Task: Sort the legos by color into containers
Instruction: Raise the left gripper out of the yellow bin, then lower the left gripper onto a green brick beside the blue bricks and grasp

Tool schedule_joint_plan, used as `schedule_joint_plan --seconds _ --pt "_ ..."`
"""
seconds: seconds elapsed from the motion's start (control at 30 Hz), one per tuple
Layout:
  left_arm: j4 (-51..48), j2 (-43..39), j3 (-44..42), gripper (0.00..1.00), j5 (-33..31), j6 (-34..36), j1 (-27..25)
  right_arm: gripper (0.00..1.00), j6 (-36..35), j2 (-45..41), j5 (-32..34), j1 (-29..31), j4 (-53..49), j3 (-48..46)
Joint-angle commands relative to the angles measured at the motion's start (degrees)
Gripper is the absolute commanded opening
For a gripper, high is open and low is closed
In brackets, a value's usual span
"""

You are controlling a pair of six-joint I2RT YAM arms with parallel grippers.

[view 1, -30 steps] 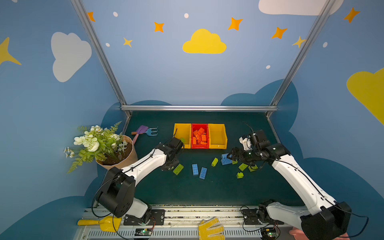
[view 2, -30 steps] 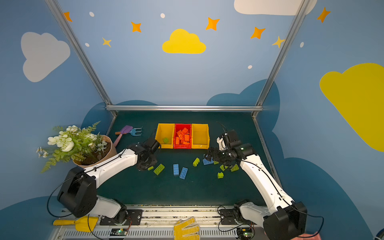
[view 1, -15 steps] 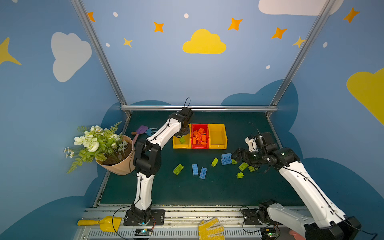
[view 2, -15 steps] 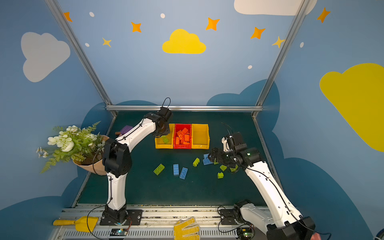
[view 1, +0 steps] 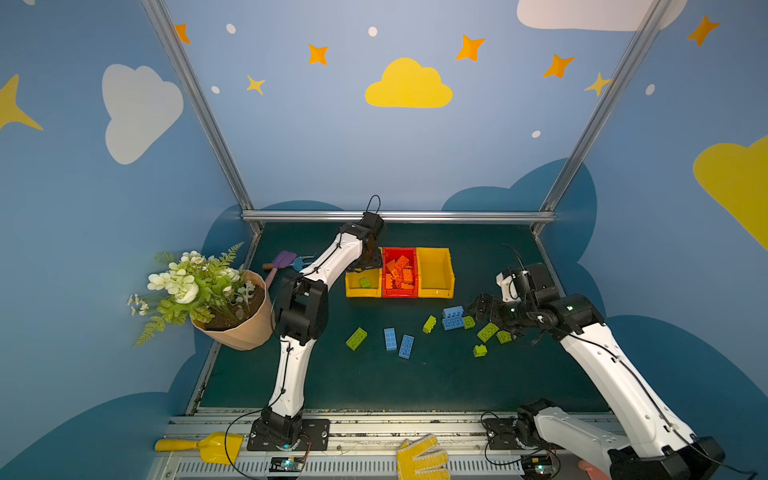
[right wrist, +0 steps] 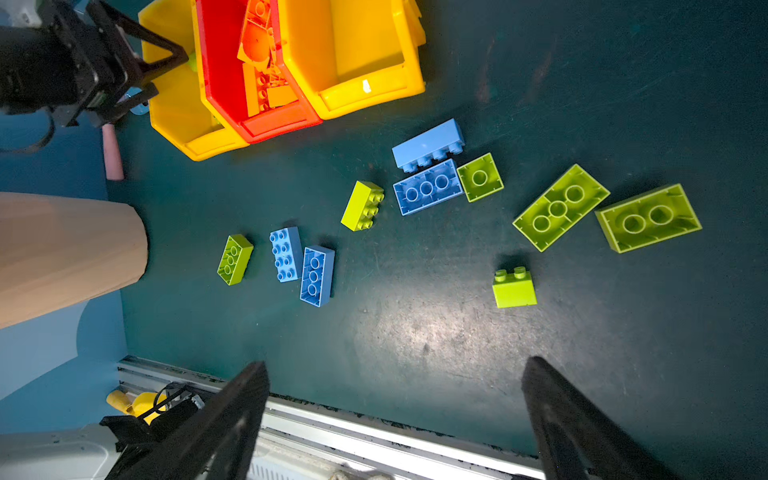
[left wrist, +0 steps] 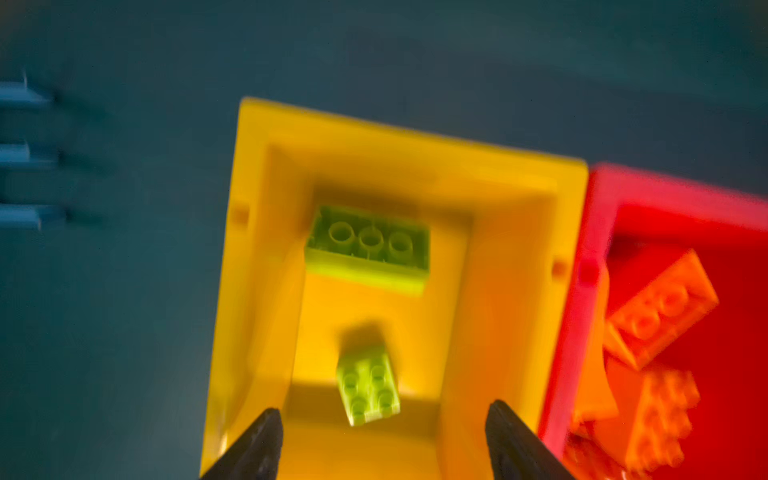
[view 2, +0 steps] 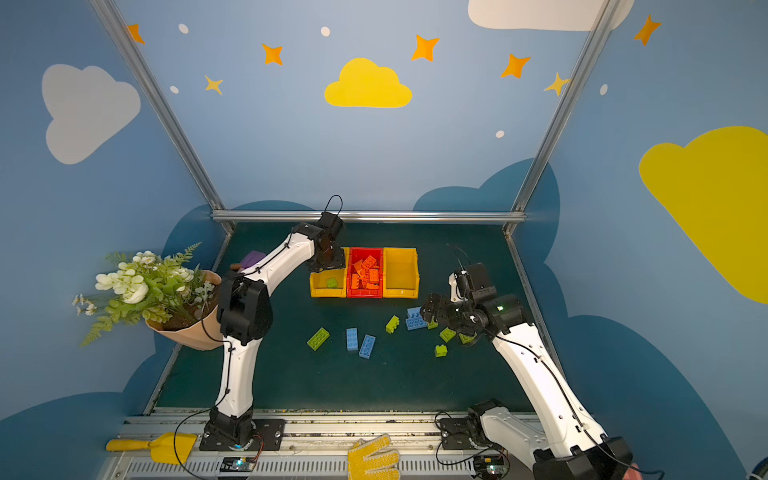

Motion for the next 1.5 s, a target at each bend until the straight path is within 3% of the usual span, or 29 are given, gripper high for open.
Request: schedule_joint_plan --seconds 0.0,0.2,0.37,0.6,0.9,1.07,1.27,1.47 --pt "3.84 -9.83 -7.63 0.86 1.06 1.69 -0.44 0.93 -0.05 1.66 -1.79 -0.11 0.79 0.46" --pt "7.54 -26.15 -30.27 0.88 2.41 6.28 -0.60 0.93 -3.18 6.52 -5.40 -0.03 2.53 2.20" --pt "10.14 -36.09 -46.44 0.88 9.16 9.08 -1.64 0.93 -4.24 9.75 -8.29 0.40 4.63 2.74" --pt "16.89 -40.38 -58.26 0.88 12.87 7.90 -5.37 0.93 -5.22 13.43 -10.30 2.03 5.93 4.32" --pt "19.05 -32.28 -58.21 0.81 9.78 8.00 -8.66 0.93 -4.83 10.76 -8.74 2.87 5.04 2.79" --pt "19.77 -28.97 -58.06 0.63 9.95 6.99 -8.80 0.93 -4.80 7.60 -6.54 2.78 3.27 1.14" --pt "17.34 -28.62 -57.35 0.24 8.69 5.91 -8.92 0.93 -3.87 4.48 -4.25 2.43 2.29 -0.75" --pt "11.74 -27.26 -50.27 0.19 6.00 7.55 -8.88 0.93 -3.85 3.91 -4.15 1.99 1.98 -0.86"
